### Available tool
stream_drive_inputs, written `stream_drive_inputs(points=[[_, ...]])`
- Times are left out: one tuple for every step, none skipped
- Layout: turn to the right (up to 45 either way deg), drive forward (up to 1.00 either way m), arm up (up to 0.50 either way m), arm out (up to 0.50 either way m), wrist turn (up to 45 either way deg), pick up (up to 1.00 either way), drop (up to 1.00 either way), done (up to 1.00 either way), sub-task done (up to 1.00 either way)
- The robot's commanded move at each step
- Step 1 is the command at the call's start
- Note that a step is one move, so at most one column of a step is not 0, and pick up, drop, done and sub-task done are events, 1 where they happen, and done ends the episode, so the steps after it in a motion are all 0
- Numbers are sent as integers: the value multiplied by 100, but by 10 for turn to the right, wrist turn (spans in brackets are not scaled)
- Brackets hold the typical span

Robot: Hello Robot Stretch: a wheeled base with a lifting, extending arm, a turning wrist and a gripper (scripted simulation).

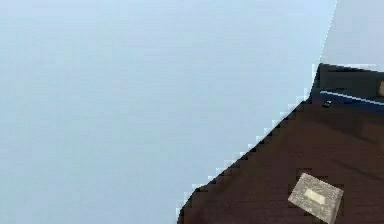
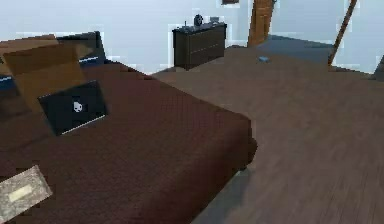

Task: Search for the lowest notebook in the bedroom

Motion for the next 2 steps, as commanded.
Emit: stream_drive_inputs(points=[[390, 0, 0, 0, 0, 0, 0, 0, 0], [0, 0, 0, 0, 0, 0, 0, 100, 0]])
